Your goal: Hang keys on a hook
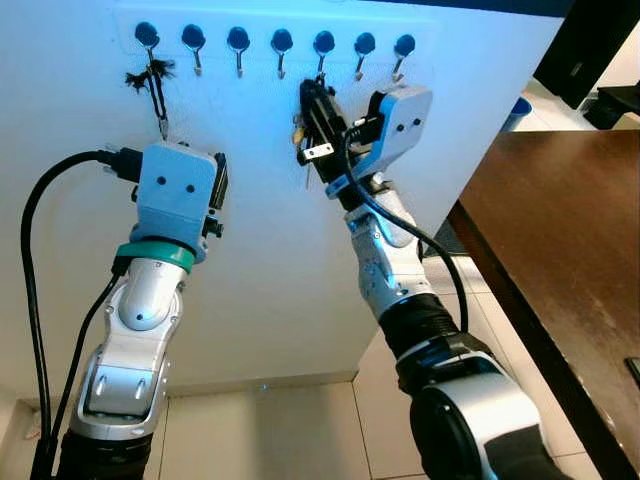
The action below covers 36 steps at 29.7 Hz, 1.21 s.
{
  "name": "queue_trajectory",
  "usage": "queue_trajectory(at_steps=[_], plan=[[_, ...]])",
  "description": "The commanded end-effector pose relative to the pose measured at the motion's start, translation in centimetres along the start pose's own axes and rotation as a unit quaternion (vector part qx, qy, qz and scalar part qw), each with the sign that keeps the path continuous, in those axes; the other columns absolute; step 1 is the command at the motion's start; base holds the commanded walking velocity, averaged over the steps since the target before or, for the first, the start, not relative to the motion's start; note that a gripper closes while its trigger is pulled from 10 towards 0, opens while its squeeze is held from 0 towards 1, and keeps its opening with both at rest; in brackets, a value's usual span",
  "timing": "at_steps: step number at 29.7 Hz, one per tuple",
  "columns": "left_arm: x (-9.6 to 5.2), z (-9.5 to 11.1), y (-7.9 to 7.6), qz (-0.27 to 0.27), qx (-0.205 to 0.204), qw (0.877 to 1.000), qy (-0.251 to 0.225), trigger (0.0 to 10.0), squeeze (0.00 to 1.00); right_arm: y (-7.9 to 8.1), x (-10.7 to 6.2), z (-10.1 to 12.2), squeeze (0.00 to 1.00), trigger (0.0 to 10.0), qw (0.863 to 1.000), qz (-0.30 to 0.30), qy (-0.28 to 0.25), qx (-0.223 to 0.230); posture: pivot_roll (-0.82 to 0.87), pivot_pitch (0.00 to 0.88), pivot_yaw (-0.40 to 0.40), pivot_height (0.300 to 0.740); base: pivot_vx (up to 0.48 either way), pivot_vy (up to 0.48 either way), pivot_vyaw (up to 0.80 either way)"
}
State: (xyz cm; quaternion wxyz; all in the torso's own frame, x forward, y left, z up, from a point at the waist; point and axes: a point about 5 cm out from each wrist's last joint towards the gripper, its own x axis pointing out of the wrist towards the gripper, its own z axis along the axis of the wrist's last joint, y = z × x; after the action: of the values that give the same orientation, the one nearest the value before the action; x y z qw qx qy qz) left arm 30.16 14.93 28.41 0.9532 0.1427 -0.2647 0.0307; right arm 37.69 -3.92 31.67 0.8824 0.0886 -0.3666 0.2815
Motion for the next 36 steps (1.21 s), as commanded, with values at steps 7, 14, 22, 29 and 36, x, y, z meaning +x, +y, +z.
queue_trajectory(at_steps=[7, 14, 22, 29, 36], plan=[[-0.2, -0.5, -0.1, -0.005, 0.003, 1.0, 0.009, 10.0, 0.0, 1.0, 0.9, 1.0, 0.0, 10.0, 0.999, 0.049, -0.022, -0.003, 0.15, 0.159, 0.033, 0.74, 0.0, 0.0, 0.0], [-0.2, -0.5, -0.1, -0.004, 0.003, 1.0, 0.009, 10.0, 0.0, 2.4, 2.3, 2.2, 0.0, 10.0, 0.994, 0.097, -0.044, 0.008, 0.15, 0.161, 0.03, 0.74, 0.0, 0.0, 0.0], [-0.3, -0.5, -0.1, -0.003, 0.005, 1.0, 0.01, 10.0, 0.0, 3.1, 3.6, 3.1, 0.0, 10.0, 0.993, 0.109, -0.053, 0.007, 0.16, 0.168, 0.026, 0.74, 0.0, 0.0, 0.0], [-0.3, -0.5, -0.1, -0.002, 0.005, 1.0, 0.011, 10.0, 0.0, 2.9, 3.9, 2.8, 0.0, 10.0, 0.995, 0.094, -0.038, -0.004, 0.16, 0.169, 0.024, 0.74, 0.0, 0.0, 0.0], [-0.3, -0.6, -0.1, -0.003, 0.004, 1.0, 0.012, 10.0, 0.0, 1.7, 3.3, 2.6, 0.0, 10.0, 0.997, 0.066, -0.033, -0.01, 0.15, 0.164, 0.028, 0.74, 0.0, 0.0, 0.0]])
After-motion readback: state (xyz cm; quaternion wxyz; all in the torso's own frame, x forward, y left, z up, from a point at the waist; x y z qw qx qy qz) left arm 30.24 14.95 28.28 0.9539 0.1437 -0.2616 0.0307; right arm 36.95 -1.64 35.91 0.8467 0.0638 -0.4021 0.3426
